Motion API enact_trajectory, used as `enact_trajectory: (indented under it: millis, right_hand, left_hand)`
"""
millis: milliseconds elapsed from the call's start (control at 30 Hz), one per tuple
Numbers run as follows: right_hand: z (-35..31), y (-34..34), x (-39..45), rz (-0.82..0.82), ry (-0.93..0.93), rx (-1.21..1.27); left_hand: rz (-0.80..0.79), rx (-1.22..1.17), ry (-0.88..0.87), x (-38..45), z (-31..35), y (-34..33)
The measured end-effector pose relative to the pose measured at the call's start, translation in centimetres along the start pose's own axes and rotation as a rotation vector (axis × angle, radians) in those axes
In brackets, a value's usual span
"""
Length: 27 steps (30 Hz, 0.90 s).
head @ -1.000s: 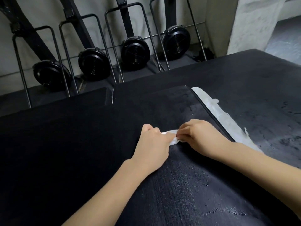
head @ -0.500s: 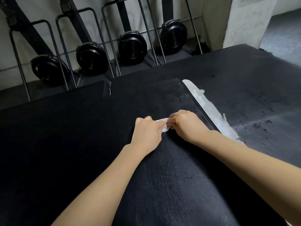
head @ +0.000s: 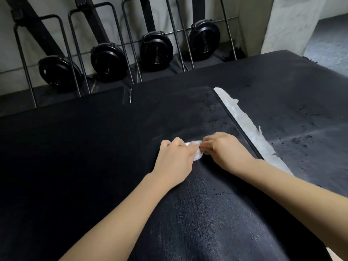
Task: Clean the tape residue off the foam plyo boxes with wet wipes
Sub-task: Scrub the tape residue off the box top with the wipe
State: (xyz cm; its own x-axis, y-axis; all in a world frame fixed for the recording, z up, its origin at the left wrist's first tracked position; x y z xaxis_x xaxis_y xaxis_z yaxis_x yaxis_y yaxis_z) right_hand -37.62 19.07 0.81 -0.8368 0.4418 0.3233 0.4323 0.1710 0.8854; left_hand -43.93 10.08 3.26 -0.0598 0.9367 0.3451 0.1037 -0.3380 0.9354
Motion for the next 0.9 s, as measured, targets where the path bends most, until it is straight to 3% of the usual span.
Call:
enact_trajectory:
  millis: [100,233,500,600,900]
  right_hand:
    - [1.1,-0.7,2.3,0.009,-0.054,-0.050]
    - [0.8,-0.2,1.0,0.018,-0.099,-0.025]
    - [-4.6,4.1,-11.7,-0.106,-0.007,0.088]
    - [-5.9,4.3,-14.9,-0.093,0.005,0.083]
    - [-1.8,1.5,-7.3,-0.009,-0.107,0.002]
  left_hand:
    - [-0.182,-0.071,0.049,1.7,-1.0,-1.7]
    - [-0.242,-0.056,0.092,1.9,0.1,-1.0]
    - [-0.105,-0.047,-0.132,-6.8,9.1,2.4]
    - [-0.105,-0.125,-0.101,-9.5,10.4,2.6]
    - [-0.159,-0.140,0.036,-4.2,5.6,1.2]
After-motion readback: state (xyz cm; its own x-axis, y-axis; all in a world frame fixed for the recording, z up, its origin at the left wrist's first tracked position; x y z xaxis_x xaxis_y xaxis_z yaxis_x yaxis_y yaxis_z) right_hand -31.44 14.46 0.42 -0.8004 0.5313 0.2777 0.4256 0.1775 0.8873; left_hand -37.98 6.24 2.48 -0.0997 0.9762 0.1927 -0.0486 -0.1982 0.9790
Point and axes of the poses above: each hand's wrist, its own x-axis towards the middle knuckle, its own y-axis out of the back of the hand, z = x × y, the point moved 10 cm from there along x, towards the middle knuckle, and after that the axes turned 10 degrees about -y, right-handed, at the moved point
